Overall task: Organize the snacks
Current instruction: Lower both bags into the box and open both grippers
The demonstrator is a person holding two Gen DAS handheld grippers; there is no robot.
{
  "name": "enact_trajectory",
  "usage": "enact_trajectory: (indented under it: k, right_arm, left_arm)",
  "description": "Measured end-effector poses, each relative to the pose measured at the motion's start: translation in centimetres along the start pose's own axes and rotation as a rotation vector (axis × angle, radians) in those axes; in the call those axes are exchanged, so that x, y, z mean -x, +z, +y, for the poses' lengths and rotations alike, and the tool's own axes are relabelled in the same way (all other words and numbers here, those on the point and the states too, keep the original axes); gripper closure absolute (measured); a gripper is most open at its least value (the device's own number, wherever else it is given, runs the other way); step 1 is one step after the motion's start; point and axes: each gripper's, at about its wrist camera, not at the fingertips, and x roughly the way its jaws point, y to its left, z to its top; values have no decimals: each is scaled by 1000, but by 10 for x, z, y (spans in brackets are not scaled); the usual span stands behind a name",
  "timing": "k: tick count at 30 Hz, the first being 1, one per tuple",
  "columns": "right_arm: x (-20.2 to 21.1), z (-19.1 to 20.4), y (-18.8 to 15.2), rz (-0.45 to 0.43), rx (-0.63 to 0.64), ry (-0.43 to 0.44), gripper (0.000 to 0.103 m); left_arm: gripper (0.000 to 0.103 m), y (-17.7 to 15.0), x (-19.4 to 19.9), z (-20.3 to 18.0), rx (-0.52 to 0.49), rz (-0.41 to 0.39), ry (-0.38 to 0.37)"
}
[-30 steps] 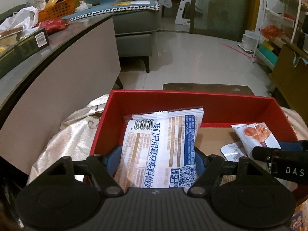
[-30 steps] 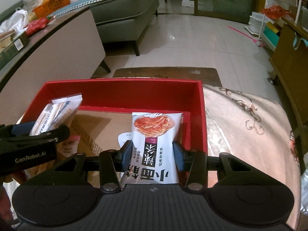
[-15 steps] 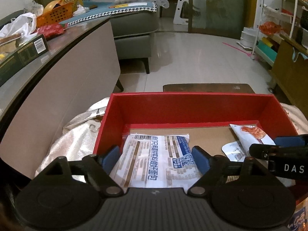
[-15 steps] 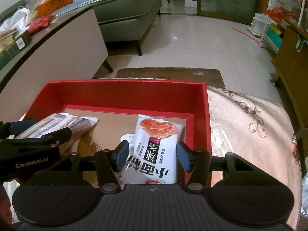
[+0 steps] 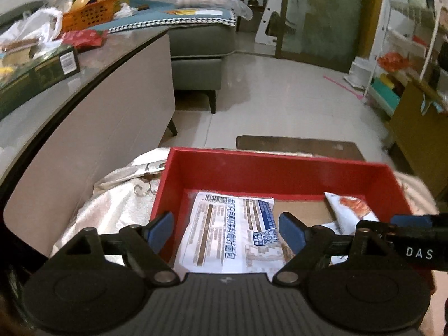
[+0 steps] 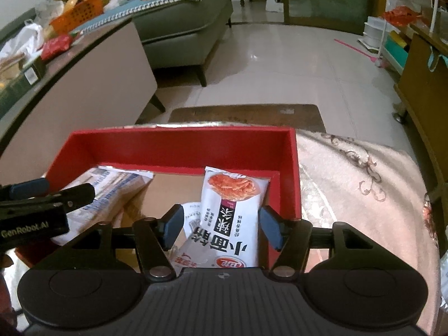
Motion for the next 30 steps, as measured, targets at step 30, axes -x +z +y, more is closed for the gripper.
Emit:
enact_trajectory:
  k: [30]
  right_arm:
    - [82,-11,-14,-111,-102,34,22]
  left_arm:
    - [26,-16,56,13,66,10,-80]
